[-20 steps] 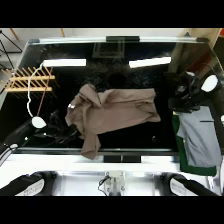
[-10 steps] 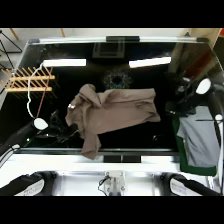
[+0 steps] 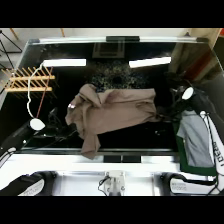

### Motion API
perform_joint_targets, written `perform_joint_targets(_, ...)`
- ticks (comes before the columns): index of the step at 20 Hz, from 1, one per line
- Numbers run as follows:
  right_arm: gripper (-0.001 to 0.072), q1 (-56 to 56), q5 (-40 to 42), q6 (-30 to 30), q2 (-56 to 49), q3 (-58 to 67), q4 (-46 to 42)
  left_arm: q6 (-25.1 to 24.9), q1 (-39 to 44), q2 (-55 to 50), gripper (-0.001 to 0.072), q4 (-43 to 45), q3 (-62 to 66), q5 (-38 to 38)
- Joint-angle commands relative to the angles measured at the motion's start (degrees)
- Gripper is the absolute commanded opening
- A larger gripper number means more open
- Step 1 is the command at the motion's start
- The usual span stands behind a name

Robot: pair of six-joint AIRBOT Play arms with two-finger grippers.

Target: Fold the shirts.

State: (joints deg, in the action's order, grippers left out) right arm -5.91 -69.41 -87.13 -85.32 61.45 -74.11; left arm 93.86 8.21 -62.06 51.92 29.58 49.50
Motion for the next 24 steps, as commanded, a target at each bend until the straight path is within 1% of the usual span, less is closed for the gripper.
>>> perform_joint_targets(1,0.051,0.0,4.2,0.4,-2.4,-0.2,3.9,-0.2,-0.1,0.4,0.0032,0.1,0.0,0.5)
perform_joint_targets(6,0.0508,0.1,4.6,-0.6,-3.8,-0.2,5.2,-0.2,-0.1,0.4,0.0032,0.0,0.0,0.5)
perform_joint_targets(9,0.0505,0.1,3.8,-0.7,-4.7,-0.2,9.0,-0.2,-0.1,0.4,0.0032,-0.1,0.0,0.5)
perform_joint_targets(10,0.0392,0.1,3.8,-0.7,-4.9,-0.2,9.5,-0.2,-0.1,0.4,0.0032,-0.1,0.0,0.5)
perform_joint_targets(11,0.0173,0.1,3.6,-0.7,-4.9,-0.2,9.8,-0.2,-0.1,0.4,0.0032,-0.1,0.0,0.5)
perform_joint_targets(12,0.0075,0.1,3.0,-0.6,-4.9,-0.2,10.2,-0.2,-0.1,0.4,0.0032,-0.1,0.0,0.5)
perform_joint_targets(14,0.0076,0.0,1.3,1.2,-4.3,0.1,10.8,-0.7,-0.1,0.4,0.0032,0.3,0.9,0.5)
perform_joint_targets(16,0.0075,0.0,0.5,3.5,-1.4,1.6,10.7,-1.6,-0.3,1.1,0.0031,3.1,4.8,2.0)
perform_joint_targets(18,0.0076,0.0,0.3,6.1,4.3,5.7,10.6,-1.7,-2.1,3.5,0.0031,8.8,13.4,7.7)
perform_joint_targets(20,0.0076,-0.5,0.4,9.0,11.6,13.4,10.0,-1.7,-5.1,7.7,0.0031,15.9,26.1,12.9)
perform_joint_targets(21,0.0076,-0.5,0.7,10.1,15.2,18.2,8.6,-1.8,-6.9,10.2,0.0031,17.9,33.5,13.1)
perform_joint_targets(23,0.0076,-0.4,2.0,14.4,22.2,28.5,5.4,-2.3,-11.5,14.4,0.0031,18.9,50.6,9.4)
perform_joint_targets(24,0.0076,-0.4,3.8,15.5,25.8,32.9,3.5,-2.3,-13.8,16.0,0.0031,18.8,59.3,7.1)
